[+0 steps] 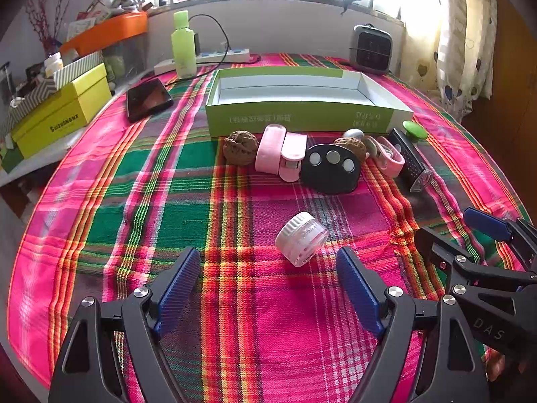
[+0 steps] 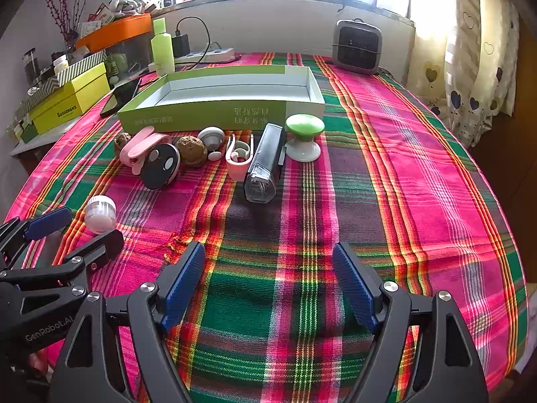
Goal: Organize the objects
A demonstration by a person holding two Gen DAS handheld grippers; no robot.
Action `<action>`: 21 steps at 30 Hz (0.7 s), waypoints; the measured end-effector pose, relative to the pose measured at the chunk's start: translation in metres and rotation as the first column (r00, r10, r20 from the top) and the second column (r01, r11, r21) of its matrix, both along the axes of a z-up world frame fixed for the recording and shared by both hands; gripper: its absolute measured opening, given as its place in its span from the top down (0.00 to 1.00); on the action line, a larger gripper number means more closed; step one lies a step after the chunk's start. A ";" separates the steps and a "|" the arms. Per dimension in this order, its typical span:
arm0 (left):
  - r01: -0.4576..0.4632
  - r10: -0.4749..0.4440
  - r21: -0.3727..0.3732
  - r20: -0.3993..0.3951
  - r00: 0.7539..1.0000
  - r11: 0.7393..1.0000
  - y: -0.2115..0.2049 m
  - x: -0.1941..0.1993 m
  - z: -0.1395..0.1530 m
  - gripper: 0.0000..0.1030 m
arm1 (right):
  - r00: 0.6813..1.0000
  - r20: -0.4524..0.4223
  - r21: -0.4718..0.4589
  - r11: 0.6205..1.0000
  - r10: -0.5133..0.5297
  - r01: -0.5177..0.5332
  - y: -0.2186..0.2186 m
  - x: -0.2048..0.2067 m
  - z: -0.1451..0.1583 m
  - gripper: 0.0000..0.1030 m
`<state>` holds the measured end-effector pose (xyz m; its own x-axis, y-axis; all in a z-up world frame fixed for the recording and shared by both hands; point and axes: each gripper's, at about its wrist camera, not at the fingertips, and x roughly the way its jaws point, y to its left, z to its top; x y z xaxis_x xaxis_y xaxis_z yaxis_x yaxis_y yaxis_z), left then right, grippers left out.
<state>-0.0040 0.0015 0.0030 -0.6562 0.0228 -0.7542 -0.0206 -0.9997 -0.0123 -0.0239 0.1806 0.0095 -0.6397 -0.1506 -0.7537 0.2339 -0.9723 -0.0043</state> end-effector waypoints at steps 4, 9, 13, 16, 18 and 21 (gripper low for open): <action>0.009 -0.009 0.004 0.001 1.000 1.000 -0.001 -0.001 0.000 0.20 | 1.000 0.000 0.000 1.000 0.001 -0.001 0.001 0.000 0.000 0.24; 0.012 -0.012 0.006 0.001 1.000 1.000 -0.001 -0.001 0.001 0.20 | 1.000 0.000 0.000 1.000 0.002 -0.002 0.001 0.000 0.000 0.24; 0.017 -0.017 0.021 -0.001 1.000 1.000 -0.002 0.000 0.001 0.20 | 1.000 0.001 0.001 1.000 0.006 -0.006 0.000 0.000 0.000 0.24; 0.017 -0.017 0.020 0.000 1.000 1.000 -0.003 -0.001 0.001 0.20 | 1.000 0.001 0.002 1.000 0.006 -0.006 -0.001 0.000 -0.001 0.24; 0.018 -0.018 0.006 0.001 1.000 1.000 -0.002 -0.001 0.000 0.20 | 1.000 0.001 0.002 1.000 0.006 -0.006 -0.001 0.000 -0.001 0.24; 0.019 -0.019 0.009 0.001 1.000 1.000 -0.003 -0.002 0.000 0.20 | 1.000 0.002 0.001 1.000 0.008 -0.008 0.000 -0.001 -0.001 0.24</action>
